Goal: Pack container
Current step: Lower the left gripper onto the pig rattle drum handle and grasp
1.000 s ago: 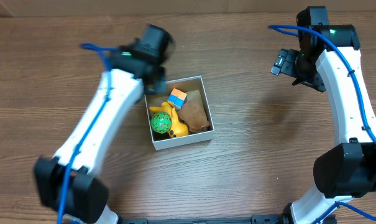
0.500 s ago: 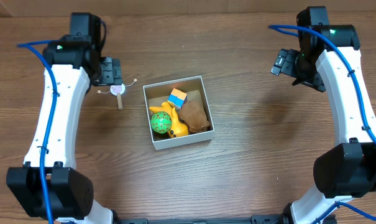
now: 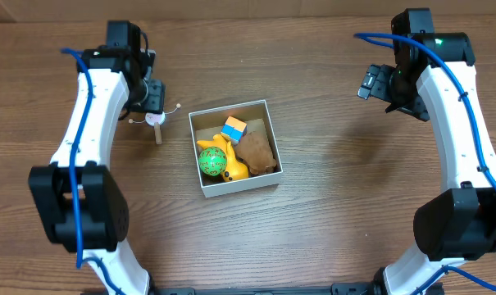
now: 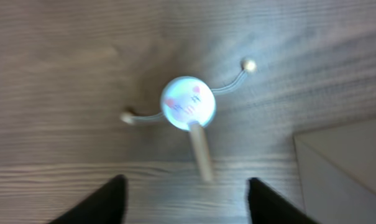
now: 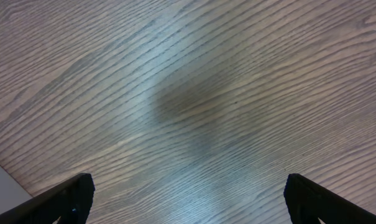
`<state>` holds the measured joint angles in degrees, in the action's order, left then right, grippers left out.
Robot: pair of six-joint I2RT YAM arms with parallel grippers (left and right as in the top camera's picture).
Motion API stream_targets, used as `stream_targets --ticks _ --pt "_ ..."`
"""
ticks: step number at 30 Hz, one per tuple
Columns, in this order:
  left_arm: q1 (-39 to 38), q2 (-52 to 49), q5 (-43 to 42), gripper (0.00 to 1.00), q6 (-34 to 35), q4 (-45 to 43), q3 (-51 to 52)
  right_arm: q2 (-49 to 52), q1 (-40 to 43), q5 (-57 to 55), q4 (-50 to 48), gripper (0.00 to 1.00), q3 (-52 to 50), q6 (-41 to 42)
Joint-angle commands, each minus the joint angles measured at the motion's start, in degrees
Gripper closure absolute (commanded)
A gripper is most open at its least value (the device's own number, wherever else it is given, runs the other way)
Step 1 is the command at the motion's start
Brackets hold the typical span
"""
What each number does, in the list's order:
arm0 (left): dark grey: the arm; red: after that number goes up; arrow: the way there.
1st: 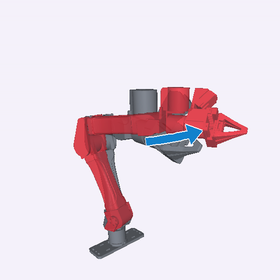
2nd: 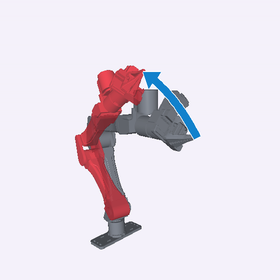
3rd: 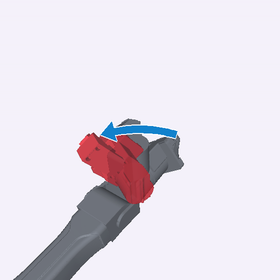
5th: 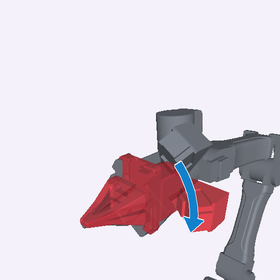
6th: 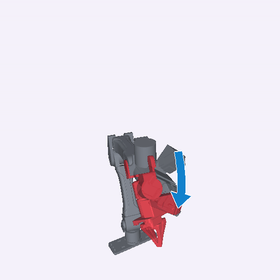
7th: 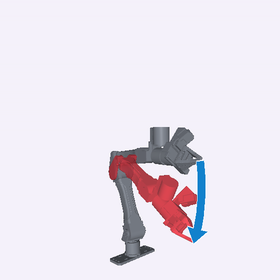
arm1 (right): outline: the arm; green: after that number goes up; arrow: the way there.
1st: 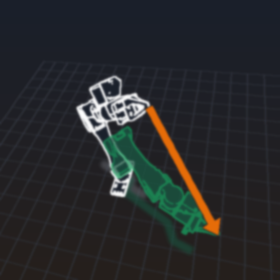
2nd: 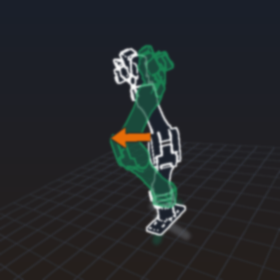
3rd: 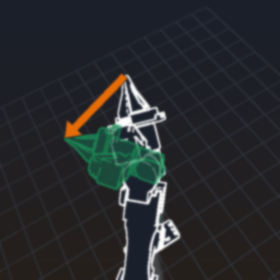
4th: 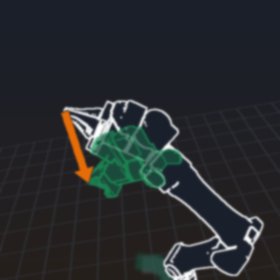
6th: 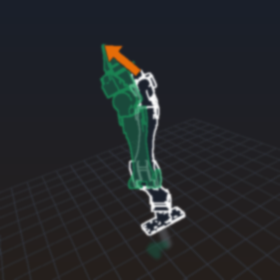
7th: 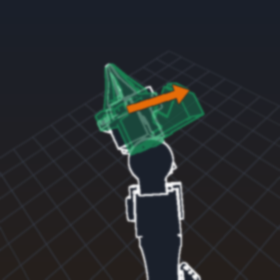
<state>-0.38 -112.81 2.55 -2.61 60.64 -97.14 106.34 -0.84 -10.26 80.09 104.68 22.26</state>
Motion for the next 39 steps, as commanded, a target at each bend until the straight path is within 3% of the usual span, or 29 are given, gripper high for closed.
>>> stream_targets --ticks 1,8,16,24,31,36,39 --pt "-0.09 -3.43 -5.4 0.46 11.85 2.71 -0.66 -1.55 -0.11 0.0 -0.26 0.0 1.14 0.09" --pt "-0.37 -6.29 -4.59 0.33 19.89 1.25 2.43 -1.55 -0.11 0.0 -0.24 0.0 1.14 0.09" --pt "-0.39 -6.93 -3.8 0.32 21.11 -9.73 12.72 -1.55 -0.11 0.0 -0.24 0.0 1.14 0.09" --pt "-0.39 -6.93 -2.45 0.37 21.11 -14.08 14.82 -1.55 -0.11 0.0 -0.24 0.0 1.14 0.09" --pt "-0.39 -6.93 -1.51 0.49 21.55 -15.91 14.82 -1.55 -0.11 0.0 -0.26 0.0 1.14 0.09" --pt "-0.39 -6.93 -1.51 0.73 21.51 -15.91 14.82 -1.55 -0.11 0.0 -0.24 0.0 1.14 0.09" --pt "-0.39 -6.93 -1.51 0.78 21.51 -15.52 14.82 -1.55 -0.11 0.0 -0.26 0.0 1.14 0.09"
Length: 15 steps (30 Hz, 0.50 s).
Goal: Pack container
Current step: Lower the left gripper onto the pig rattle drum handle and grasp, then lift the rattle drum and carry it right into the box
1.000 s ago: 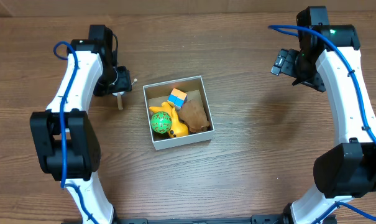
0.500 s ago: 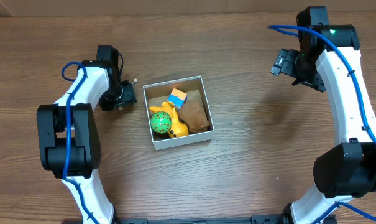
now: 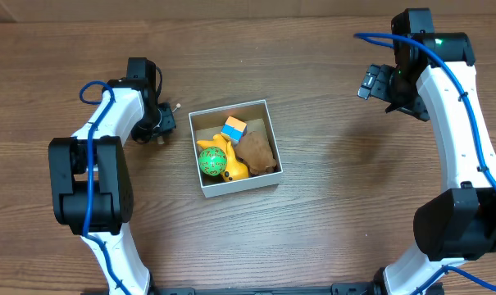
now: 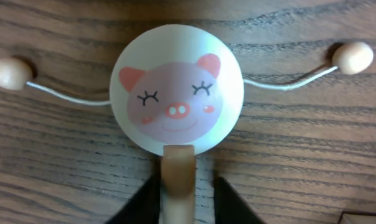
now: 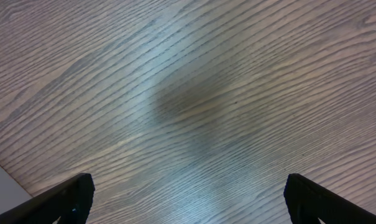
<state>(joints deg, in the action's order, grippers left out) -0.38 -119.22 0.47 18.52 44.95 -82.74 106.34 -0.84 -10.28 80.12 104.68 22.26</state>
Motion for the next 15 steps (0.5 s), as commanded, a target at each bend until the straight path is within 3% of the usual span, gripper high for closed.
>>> stream_targets --ticks 1,10,15 --pt "-0.39 -0.52 0.57 0.79 0.35 0.24 0.42 -1.55 -0.11 0.02 -0.26 0.0 1.14 0.09" --pt "-0.39 0.26 0.66 0.96 0.35 0.85 0.04 -1.55 -0.11 0.02 -0.26 0.0 1.14 0.09" --pt "-0.39 1.38 1.68 0.96 0.33 3.72 -2.54 -1.55 -0.11 0.02 -0.26 0.0 1.14 0.09"
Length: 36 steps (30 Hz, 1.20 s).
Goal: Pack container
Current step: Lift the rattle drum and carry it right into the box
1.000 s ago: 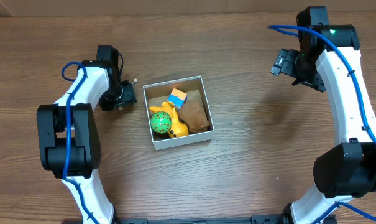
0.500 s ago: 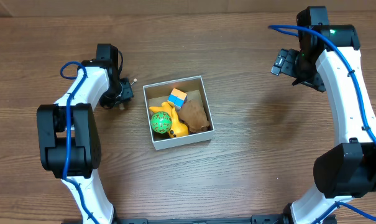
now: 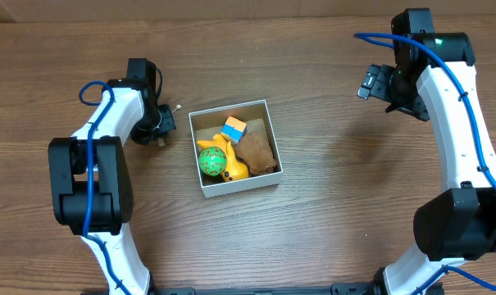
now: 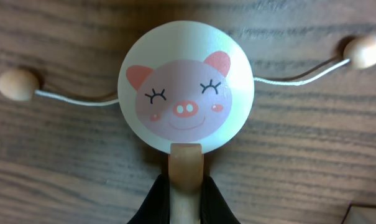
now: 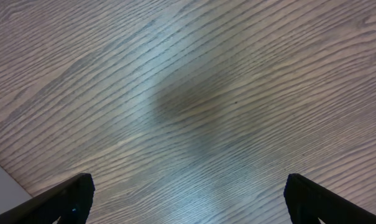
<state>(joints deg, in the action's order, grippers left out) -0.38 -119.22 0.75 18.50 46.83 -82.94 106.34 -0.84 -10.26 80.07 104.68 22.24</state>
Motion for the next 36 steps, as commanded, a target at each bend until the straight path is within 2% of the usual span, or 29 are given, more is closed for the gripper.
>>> stream_targets --ticks 1,14,24,36 --pt "-0.39 1.62 1.46 0.96 0.31 2.67 -3.19 -1.55 -0.11 0.0 -0.24 0.0 1.14 0.11" --pt "-2.95 7.96 2.62 0.96 0.2 15.1 -18.01 -1.55 -0.11 0.0 -0.24 0.0 1.14 0.11" --pt "-15.67 17.59 2.4 0.96 2.56 16.37 -20.04 -1.55 -0.11 0.0 -0.22 0.0 1.14 0.11" --pt "-26.25 14.82 2.19 0.93 7.37 19.41 -19.93 -1.55 -0.11 0.0 -0.24 0.0 1.14 0.11"
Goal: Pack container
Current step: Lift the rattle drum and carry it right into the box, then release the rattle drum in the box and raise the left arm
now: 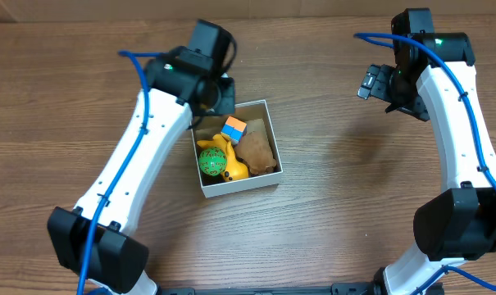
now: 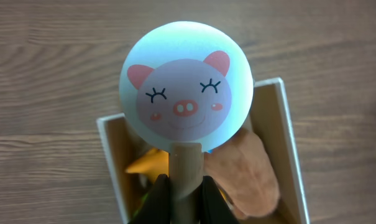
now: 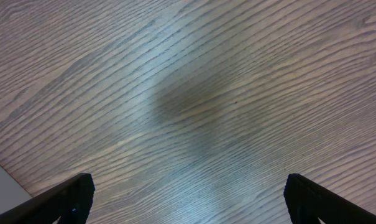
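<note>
My left gripper [image 2: 186, 190] is shut on the wooden handle [image 2: 186, 163] of a pig-face rattle drum [image 2: 186, 93]. It holds the round white drum in the air over the open white box [image 2: 291, 146]. From overhead, the left gripper [image 1: 212, 88] hangs over the far left corner of the box [image 1: 240, 187] and hides the drum. Inside the box lie a colour cube [image 1: 234, 128], a green ball [image 1: 211, 161], a yellow toy [image 1: 234, 168] and a brown plush [image 1: 257, 152]. The right gripper [image 3: 191, 190] is open over bare wood, far right of the box.
The box sits mid-table on a brown wood-grain top [image 1: 338, 205]. The left arm [image 1: 137, 156] reaches diagonally from the near left up to the box. The right arm [image 1: 457, 123] stands along the right side, its gripper [image 1: 375, 83] at the far right.
The left gripper, then shut on the drum's handle on the table left of the box, now holds the drum in the air over the box. The right arm has not moved.
The left gripper was open above the pig drum lying on the table left of the box. Then its fingers stood low at either side of the handle, then shut on it. Now the drum is held over the box. The right gripper stayed open throughout.
</note>
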`<state>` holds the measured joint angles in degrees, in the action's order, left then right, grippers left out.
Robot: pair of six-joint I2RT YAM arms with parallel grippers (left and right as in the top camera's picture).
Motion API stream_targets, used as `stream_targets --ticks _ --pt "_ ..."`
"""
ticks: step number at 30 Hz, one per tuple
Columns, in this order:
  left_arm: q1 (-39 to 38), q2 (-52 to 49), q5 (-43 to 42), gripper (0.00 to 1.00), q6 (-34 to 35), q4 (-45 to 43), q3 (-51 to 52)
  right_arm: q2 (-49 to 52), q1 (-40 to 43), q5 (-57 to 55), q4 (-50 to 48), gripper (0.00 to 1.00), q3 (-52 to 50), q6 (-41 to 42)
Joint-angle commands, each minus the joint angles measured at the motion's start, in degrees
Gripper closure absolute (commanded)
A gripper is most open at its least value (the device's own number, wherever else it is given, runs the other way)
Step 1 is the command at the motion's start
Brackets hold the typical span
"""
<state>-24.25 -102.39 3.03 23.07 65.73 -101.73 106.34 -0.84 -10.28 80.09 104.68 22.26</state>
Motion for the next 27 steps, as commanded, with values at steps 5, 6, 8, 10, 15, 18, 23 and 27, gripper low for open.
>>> stream_targets --ticks 5,6,8,10,15,18,23,27 --pt "-6.82 -4.44 0.02 0.88 4.07 0.98 -1.11 -1.55 -0.11 0.02 -0.26 0.0 1.14 0.09" --pt "-7.19 -4.81 0.2 0.88 4.24 0.96 -1.09 -1.55 -0.11 0.02 -0.24 0.0 1.14 0.09" --pt "-7.67 -5.64 0.55 0.86 5.05 0.98 -1.07 -1.55 -0.11 0.02 -0.24 0.0 1.14 0.09" --pt "-7.65 -6.47 0.46 0.84 6.47 1.16 -1.01 -1.55 -0.11 0.02 -0.24 0.0 1.14 0.09" --pt "-7.65 -8.85 0.37 0.82 7.39 1.77 -1.01 -1.55 -0.11 0.02 -0.26 0.0 1.14 0.09" --pt "-7.65 -10.05 0.35 0.82 7.43 1.88 -0.96 -1.55 -0.11 0.02 -0.26 0.0 1.14 0.09" --pt "-7.65 -11.08 0.07 0.79 7.41 1.68 -0.96 -1.55 -0.11 0.02 -0.26 0.0 1.14 0.09" --pt "-7.06 -10.78 -0.09 0.55 7.37 0.9 -2.32 -1.55 -0.11 0.02 -0.26 0.0 1.14 0.09"
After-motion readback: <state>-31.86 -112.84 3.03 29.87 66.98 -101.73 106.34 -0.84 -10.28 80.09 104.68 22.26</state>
